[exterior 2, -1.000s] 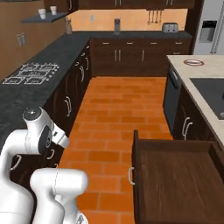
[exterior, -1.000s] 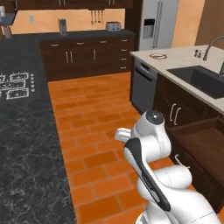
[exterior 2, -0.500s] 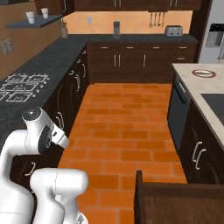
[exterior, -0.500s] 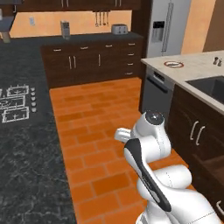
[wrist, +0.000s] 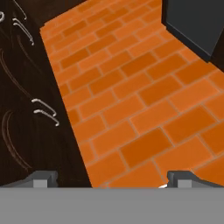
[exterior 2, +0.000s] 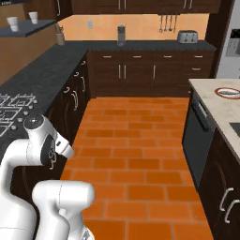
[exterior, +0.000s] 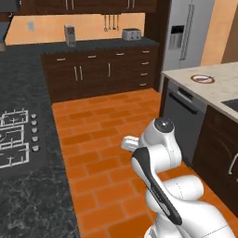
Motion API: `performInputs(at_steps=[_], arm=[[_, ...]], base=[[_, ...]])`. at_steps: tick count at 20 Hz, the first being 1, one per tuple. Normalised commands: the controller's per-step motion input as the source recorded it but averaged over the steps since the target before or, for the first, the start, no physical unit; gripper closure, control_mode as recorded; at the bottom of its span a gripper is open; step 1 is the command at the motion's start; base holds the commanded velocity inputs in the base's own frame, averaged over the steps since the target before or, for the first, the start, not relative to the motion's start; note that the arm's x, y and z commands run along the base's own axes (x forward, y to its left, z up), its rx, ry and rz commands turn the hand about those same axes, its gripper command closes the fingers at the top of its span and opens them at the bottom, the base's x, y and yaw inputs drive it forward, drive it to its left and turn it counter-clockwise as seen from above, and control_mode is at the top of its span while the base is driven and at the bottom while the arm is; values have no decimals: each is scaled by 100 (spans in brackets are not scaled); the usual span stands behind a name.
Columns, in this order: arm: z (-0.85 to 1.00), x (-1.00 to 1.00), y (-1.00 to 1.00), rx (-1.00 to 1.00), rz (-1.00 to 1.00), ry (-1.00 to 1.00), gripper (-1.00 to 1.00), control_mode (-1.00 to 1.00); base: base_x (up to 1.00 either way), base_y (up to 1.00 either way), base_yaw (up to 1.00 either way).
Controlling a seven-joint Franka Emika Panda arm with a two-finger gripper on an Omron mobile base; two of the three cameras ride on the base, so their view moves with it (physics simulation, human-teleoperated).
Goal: Pick up the knife from the drawer and place it on the cutting board. Then place the meat from the plate to the cutting board.
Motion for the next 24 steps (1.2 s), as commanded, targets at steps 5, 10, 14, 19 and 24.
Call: performInputs(at_steps=[5, 10, 14, 19, 24], arm=[[0, 0, 0, 0, 0, 0, -100, 100], [0, 0, 0, 0, 0, 0, -100, 100], [0, 0, 0, 0, 0, 0, -100, 100], [0, 0, 0, 0, 0, 0, -100, 100], [0, 0, 0, 0, 0, 0, -100, 100]], base=[[100, 0, -33], [100, 0, -56], [97, 12, -61], [90, 24, -65], [76, 52, -72]])
